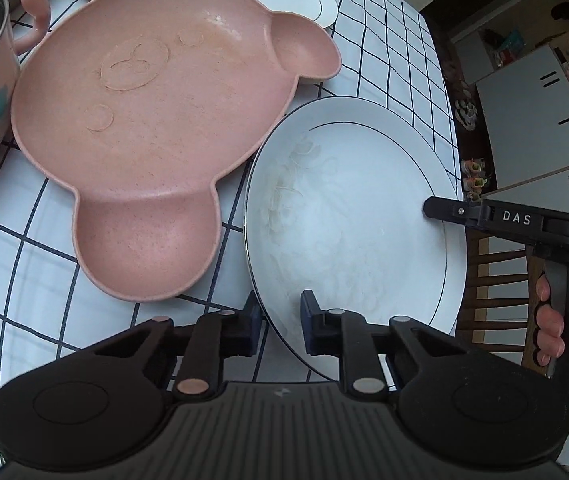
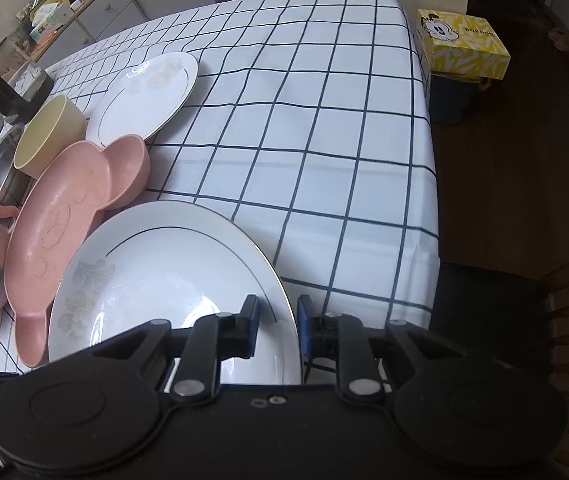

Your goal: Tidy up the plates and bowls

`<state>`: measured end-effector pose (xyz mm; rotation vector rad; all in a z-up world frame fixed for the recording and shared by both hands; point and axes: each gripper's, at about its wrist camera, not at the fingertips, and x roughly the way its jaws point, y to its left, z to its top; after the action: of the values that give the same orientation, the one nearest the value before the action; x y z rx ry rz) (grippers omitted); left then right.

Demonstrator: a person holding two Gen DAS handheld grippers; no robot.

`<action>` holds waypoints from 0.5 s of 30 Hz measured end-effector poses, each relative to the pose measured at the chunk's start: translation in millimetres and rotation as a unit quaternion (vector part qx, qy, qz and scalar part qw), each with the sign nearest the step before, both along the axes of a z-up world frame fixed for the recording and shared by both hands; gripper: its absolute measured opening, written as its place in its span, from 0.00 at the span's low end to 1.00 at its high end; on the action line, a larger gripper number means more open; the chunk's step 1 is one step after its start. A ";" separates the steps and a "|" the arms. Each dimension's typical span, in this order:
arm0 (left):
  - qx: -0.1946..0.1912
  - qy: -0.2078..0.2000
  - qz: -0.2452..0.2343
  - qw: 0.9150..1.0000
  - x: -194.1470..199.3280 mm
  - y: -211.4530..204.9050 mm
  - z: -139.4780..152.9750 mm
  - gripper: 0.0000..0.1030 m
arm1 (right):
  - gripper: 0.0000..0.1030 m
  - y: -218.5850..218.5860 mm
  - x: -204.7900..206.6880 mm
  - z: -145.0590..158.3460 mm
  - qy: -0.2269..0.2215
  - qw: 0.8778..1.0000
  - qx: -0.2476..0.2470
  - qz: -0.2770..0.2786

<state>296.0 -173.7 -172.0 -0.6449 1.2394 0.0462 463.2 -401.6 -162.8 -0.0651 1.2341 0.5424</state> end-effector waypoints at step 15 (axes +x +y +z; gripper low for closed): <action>0.043 -0.018 -0.047 0.998 -14.4 2.2 3.2 0.14 | 0.13 -14.6 -39.1 5.4 -0.019 0.999 0.016 -0.025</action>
<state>281.7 -171.5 -168.8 -0.5106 1.2255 0.0095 424.1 -416.2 -157.3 -0.0177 1.1873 0.5140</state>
